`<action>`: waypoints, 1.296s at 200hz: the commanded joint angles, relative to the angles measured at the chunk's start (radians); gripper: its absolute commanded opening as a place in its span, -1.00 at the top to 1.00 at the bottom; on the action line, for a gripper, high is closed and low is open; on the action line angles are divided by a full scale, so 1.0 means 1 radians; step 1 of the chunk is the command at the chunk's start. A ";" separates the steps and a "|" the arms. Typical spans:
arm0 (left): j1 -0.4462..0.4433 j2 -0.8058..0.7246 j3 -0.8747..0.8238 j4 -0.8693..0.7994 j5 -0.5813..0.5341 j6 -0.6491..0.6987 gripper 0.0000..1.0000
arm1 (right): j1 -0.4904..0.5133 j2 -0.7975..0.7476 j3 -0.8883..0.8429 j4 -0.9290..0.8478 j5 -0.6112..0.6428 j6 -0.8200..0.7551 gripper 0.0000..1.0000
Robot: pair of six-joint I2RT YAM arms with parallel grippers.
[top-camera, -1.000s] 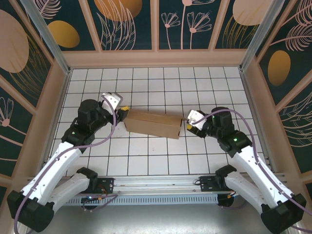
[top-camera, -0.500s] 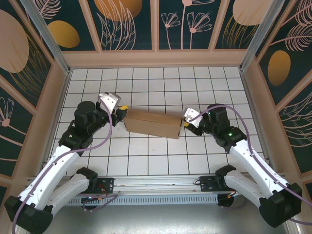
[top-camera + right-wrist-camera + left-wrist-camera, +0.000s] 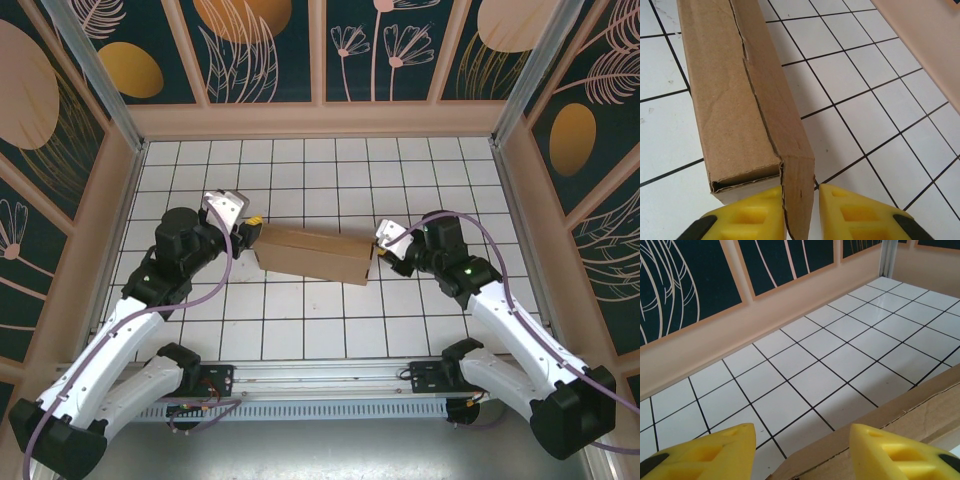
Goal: Fold the paper box
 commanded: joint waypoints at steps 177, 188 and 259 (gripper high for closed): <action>-0.015 0.025 0.097 -0.100 0.013 0.062 0.12 | -0.014 0.001 0.068 -0.007 0.024 0.003 1.00; -0.015 0.037 0.117 -0.124 0.018 0.068 0.11 | -0.021 0.011 0.076 -0.008 0.024 -0.007 1.00; -0.015 0.175 0.152 -0.238 0.052 0.228 -0.21 | -0.078 0.085 0.090 0.017 -0.004 -0.088 1.00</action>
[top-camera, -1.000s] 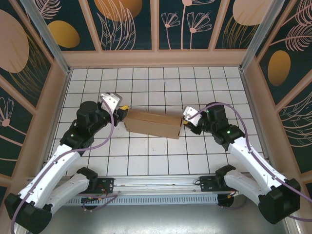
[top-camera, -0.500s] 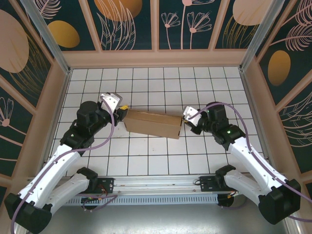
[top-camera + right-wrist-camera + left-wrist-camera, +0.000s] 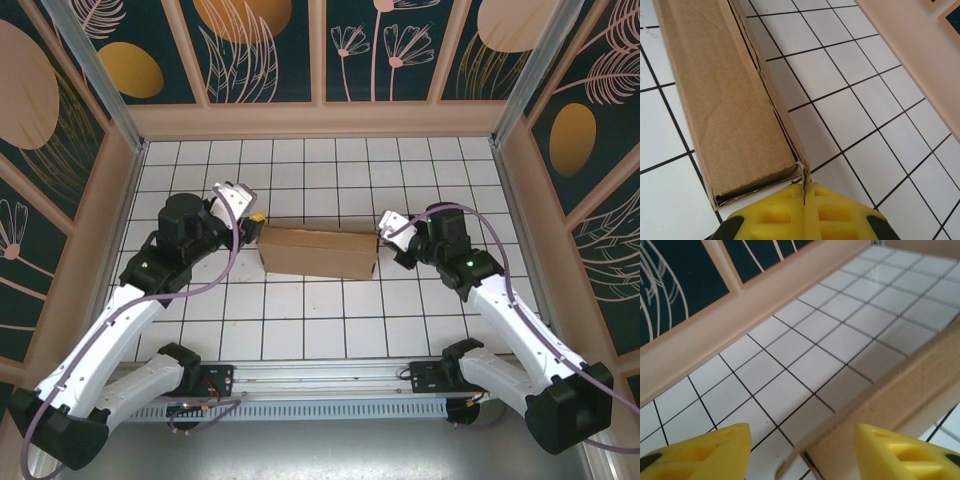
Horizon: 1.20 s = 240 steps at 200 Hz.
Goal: Fold the paper box
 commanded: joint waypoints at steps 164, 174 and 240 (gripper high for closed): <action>0.175 0.141 -0.018 0.009 0.172 0.538 -0.13 | -0.014 -0.059 -0.045 0.069 -0.018 -0.041 1.00; 0.175 0.146 -0.024 0.008 0.201 0.534 -0.13 | -0.009 -0.061 -0.049 0.068 -0.013 -0.046 1.00; 0.174 0.201 -0.040 0.036 0.212 0.544 -0.02 | -0.004 -0.068 -0.056 0.069 -0.005 -0.048 1.00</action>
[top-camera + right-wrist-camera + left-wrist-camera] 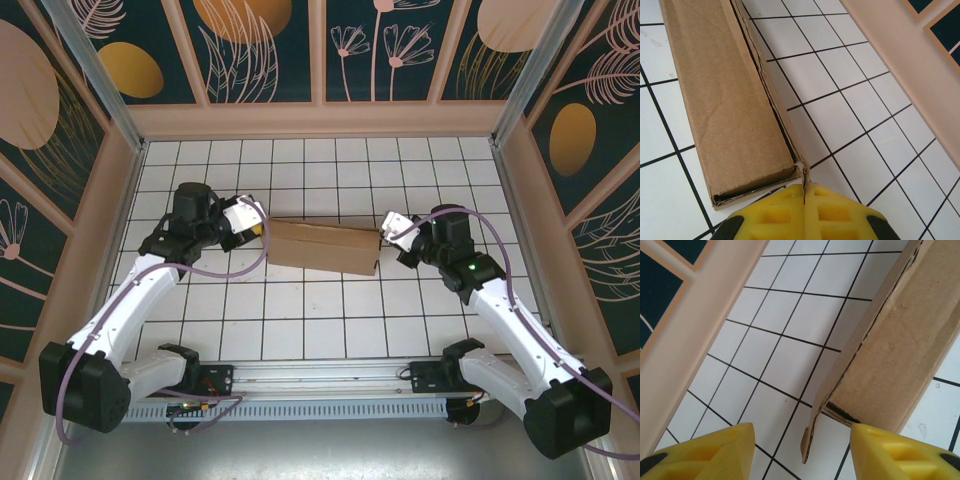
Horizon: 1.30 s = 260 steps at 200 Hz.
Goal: Fold the paper box
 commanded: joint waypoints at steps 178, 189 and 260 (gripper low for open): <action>-0.019 0.027 0.025 0.071 0.059 -0.318 1.00 | 0.009 0.023 0.057 0.025 -0.065 0.220 1.00; -0.024 0.018 0.011 0.093 0.041 -0.395 1.00 | 0.009 0.027 0.064 0.017 -0.087 0.256 1.00; -0.031 -0.026 -0.036 0.159 0.099 -0.749 1.00 | 0.009 0.094 0.108 0.045 0.016 0.587 1.00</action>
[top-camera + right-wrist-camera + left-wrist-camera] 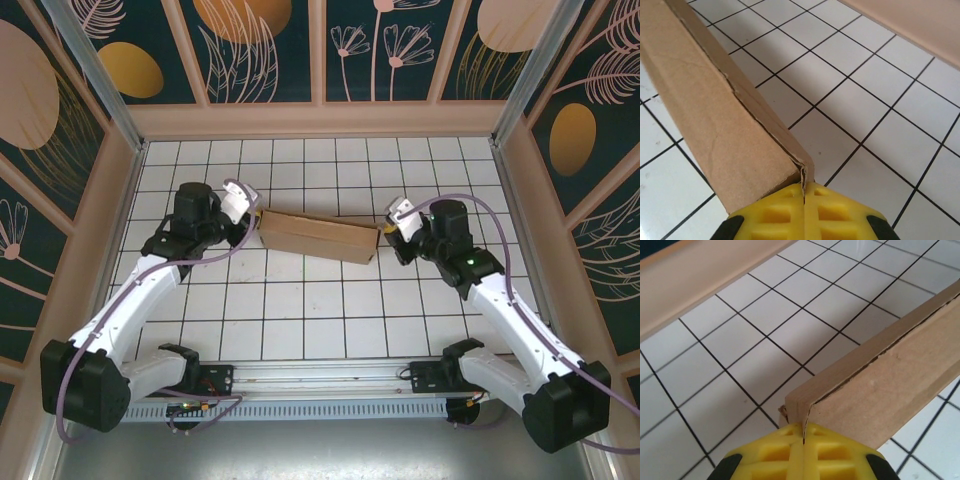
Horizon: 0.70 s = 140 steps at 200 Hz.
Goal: Fold the paper box
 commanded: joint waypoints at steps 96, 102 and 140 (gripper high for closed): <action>-0.016 0.149 0.145 -0.064 0.012 -0.494 1.00 | 0.009 0.173 0.203 -0.020 0.042 0.469 1.00; -0.016 0.153 0.147 -0.064 0.008 -0.507 1.00 | 0.007 0.187 0.213 -0.032 0.062 0.489 1.00; -0.014 0.175 0.166 -0.097 -0.009 -0.543 1.00 | 0.007 0.247 0.262 -0.088 0.107 0.555 1.00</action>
